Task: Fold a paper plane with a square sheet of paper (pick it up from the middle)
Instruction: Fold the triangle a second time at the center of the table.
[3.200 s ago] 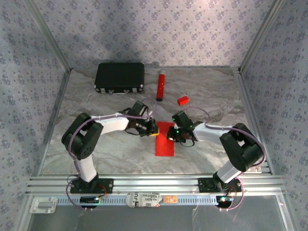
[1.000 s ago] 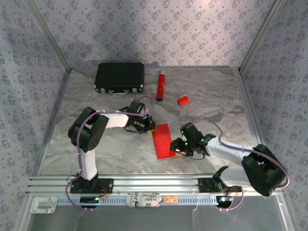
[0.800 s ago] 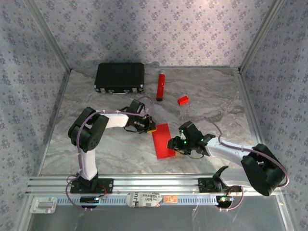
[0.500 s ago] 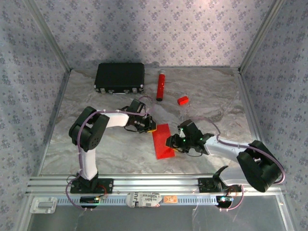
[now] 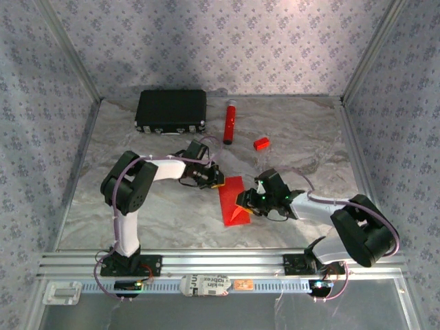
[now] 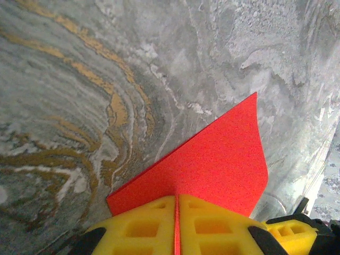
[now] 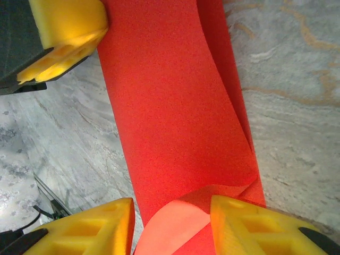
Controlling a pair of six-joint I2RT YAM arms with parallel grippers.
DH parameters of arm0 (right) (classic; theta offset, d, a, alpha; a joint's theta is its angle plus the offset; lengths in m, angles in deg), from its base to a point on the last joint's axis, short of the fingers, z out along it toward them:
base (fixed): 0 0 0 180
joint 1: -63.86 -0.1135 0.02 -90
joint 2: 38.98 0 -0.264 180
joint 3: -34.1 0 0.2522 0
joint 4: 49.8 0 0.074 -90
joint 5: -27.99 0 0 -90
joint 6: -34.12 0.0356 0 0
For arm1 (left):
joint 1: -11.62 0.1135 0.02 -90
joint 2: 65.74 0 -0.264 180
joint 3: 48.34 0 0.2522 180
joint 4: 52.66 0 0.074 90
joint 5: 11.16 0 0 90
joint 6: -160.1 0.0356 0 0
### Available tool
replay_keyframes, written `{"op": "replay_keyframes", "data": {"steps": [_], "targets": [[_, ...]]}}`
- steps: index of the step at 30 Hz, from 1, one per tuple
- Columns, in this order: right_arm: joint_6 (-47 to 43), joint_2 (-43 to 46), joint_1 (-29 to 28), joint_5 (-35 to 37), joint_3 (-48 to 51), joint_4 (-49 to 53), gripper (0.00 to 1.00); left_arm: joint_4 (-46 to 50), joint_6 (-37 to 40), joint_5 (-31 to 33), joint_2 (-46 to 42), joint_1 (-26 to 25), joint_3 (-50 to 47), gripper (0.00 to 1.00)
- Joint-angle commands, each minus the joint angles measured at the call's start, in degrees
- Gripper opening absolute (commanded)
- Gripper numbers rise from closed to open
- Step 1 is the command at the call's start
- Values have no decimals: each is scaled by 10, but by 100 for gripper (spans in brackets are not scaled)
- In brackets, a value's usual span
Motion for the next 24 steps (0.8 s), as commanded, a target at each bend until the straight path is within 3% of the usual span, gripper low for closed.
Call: {"op": "replay_keyframes", "data": {"steps": [1, 9, 24], "targets": [[14, 16, 3, -1, 15, 13, 45, 29, 18, 24, 25, 2, 10, 10], [32, 54, 11, 3, 45, 10, 52, 30, 19, 24, 26, 3, 14, 10], [45, 8, 35, -30, 37, -73, 48, 32, 24, 17, 40, 2, 40, 10]]}}
